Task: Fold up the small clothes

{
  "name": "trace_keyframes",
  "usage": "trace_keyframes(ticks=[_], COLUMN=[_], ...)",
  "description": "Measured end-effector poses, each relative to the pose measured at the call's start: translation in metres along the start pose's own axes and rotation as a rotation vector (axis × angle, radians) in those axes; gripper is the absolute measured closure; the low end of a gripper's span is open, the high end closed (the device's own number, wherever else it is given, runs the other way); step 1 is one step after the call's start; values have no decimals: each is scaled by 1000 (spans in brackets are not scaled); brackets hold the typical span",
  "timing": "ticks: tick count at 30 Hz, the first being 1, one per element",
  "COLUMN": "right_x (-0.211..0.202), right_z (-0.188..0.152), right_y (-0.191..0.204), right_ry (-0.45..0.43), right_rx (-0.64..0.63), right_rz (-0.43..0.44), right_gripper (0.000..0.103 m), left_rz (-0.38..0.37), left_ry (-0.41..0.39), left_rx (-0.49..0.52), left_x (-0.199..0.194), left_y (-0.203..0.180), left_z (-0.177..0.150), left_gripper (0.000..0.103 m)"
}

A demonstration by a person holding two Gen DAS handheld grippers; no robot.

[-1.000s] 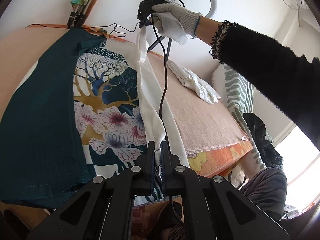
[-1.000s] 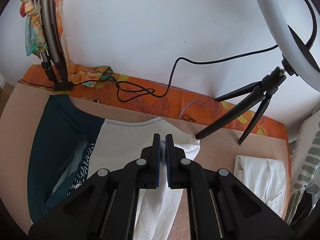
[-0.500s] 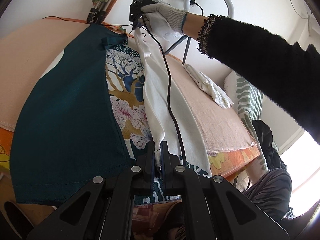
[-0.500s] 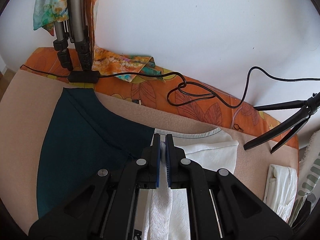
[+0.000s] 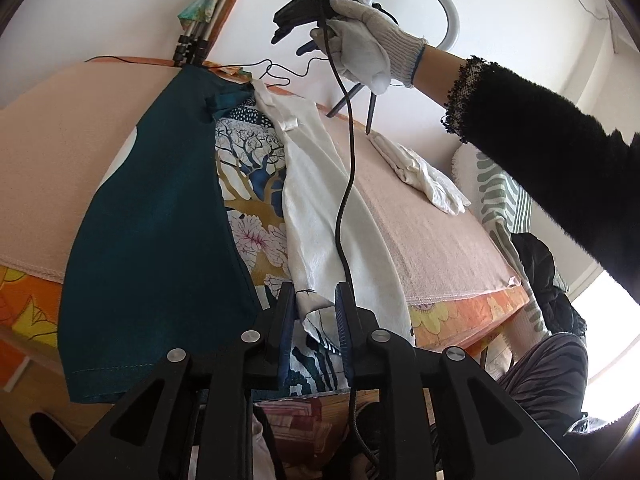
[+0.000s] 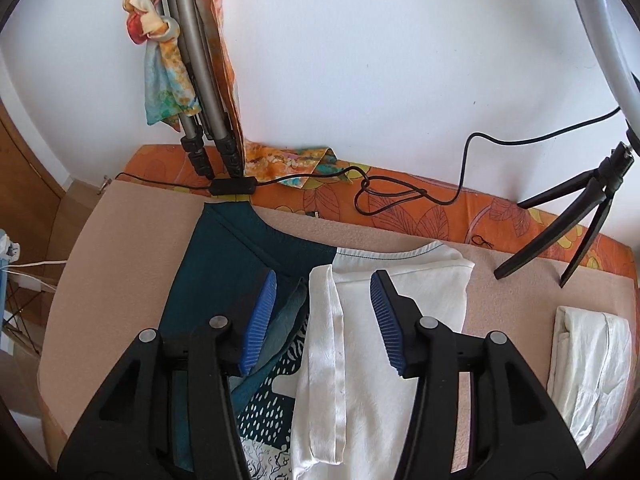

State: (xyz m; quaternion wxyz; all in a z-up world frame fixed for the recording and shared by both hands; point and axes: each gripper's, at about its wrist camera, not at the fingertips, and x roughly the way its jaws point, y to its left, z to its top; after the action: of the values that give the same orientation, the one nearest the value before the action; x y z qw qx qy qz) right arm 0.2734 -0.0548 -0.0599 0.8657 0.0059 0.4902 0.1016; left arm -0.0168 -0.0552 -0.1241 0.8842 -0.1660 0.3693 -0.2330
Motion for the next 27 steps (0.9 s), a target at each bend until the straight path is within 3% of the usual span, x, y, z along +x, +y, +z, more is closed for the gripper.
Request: trace_keyframes(ticks=[3,10,14,23,27], right_x=[-46,-130,-163,-155,-148], right_z=[-29,-137,-210,-362,-400], right_y=[-16,-56,-64,-42,-31], right_ry=[-33,-34,-10,129,140], right_rx=[-1,22,28,43,45], right_rz=[26,74,82,85,141], right_gripper=[48,47,47,47,49], left_rz=[0,18,61,145,100], left_ry=[-16,-18,21,121,164], left_rx=[28,152,187,238,278], left_x=[-17,-60,-77,-69,-55], left_y=[-1,2,22,52,41], left_z=[0,-3,5,39,38], left_gripper=[66,57,57,57,57])
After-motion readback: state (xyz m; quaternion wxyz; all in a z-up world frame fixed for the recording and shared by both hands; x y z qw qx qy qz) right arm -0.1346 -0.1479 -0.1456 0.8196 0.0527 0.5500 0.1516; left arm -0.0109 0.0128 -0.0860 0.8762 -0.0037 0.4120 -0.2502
